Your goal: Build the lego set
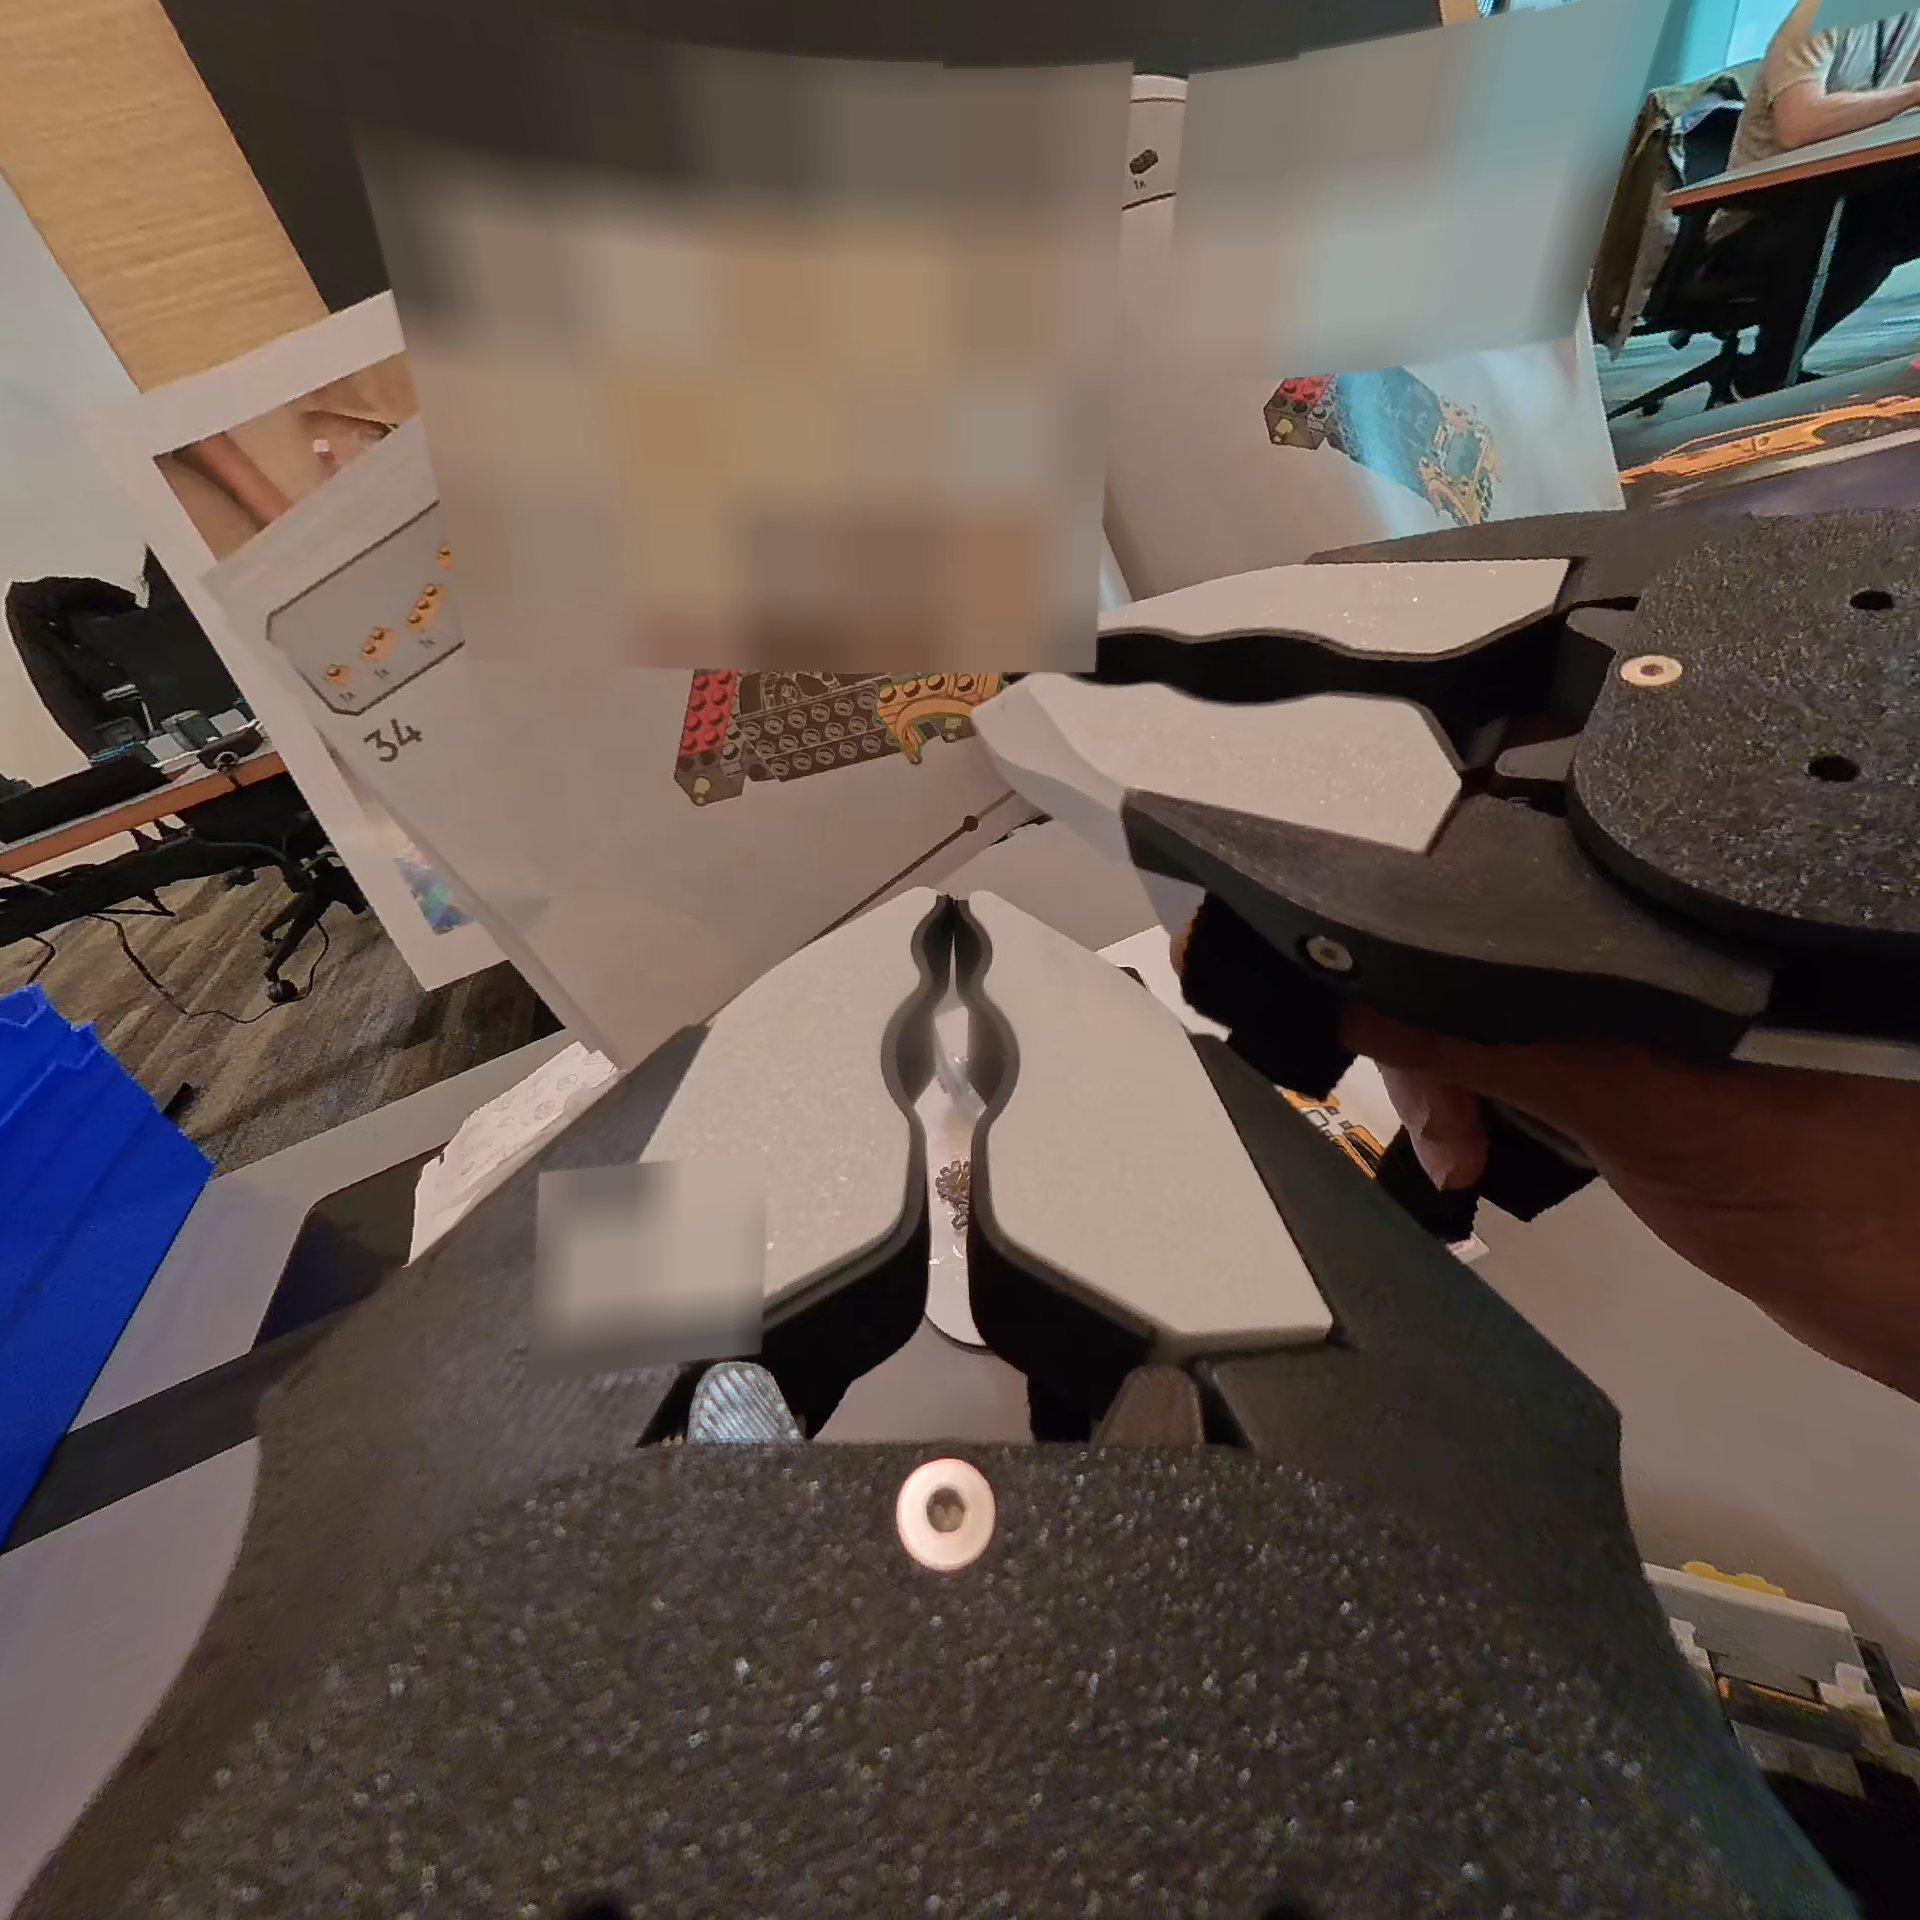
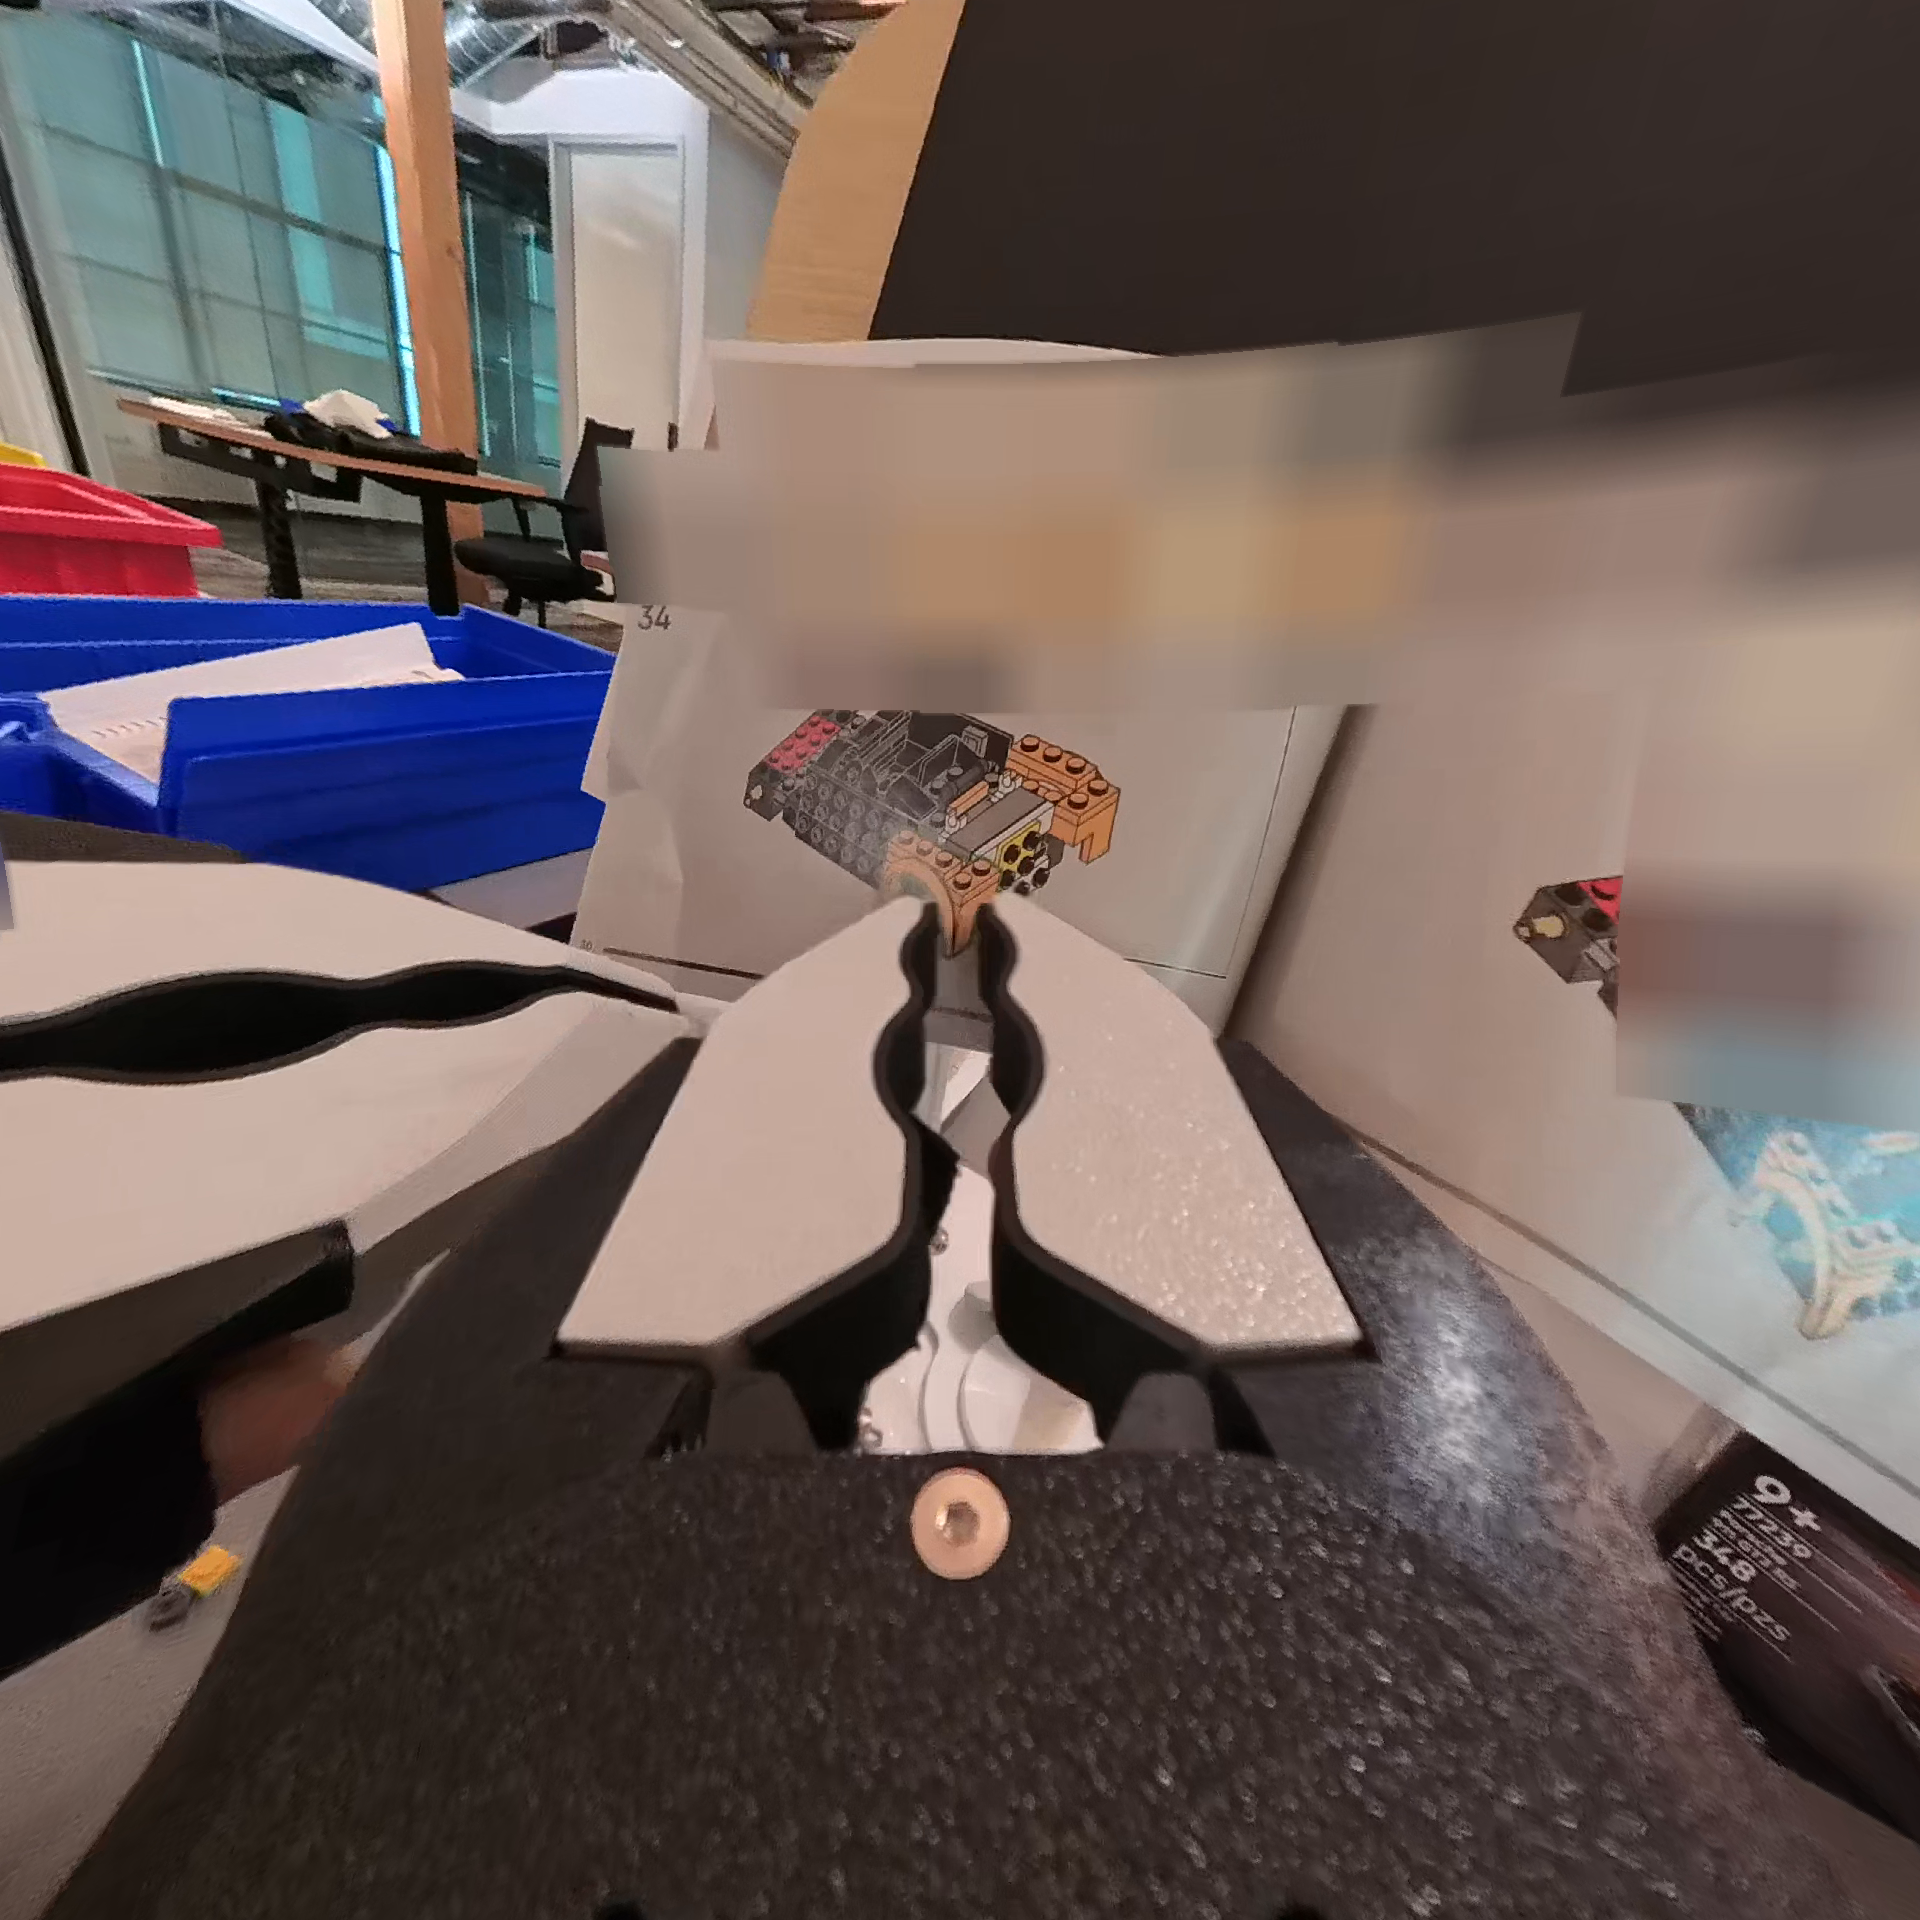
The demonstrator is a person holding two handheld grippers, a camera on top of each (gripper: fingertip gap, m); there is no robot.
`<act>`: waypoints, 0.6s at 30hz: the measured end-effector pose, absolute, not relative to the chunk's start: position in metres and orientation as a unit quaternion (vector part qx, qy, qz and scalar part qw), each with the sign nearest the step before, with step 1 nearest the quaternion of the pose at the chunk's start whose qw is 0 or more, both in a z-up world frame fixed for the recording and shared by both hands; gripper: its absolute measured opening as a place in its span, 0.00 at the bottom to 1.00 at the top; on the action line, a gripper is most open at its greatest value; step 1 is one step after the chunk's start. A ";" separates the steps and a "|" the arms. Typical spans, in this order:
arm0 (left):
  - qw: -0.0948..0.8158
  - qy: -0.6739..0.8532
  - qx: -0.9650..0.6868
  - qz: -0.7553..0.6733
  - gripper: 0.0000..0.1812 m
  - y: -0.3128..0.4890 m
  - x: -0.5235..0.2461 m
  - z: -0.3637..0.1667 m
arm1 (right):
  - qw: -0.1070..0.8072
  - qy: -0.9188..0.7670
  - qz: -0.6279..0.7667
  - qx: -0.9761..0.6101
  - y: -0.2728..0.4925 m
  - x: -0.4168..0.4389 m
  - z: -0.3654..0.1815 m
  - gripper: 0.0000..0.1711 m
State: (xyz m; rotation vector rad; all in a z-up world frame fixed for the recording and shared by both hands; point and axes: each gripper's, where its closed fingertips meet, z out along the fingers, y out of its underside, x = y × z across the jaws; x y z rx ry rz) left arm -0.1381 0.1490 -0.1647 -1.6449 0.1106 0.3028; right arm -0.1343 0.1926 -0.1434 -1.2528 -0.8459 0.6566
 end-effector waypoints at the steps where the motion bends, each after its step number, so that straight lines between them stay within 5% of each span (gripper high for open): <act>1: 0.669 0.049 -0.730 0.134 0.00 0.149 -0.138 -0.165 | 0.680 -0.375 0.287 -0.561 0.194 -0.134 -0.144 0.00; 18: 0.669 0.049 -0.730 0.133 0.00 0.149 -0.138 -0.165 | 0.678 -0.382 0.293 -0.556 0.191 -0.135 -0.146 0.03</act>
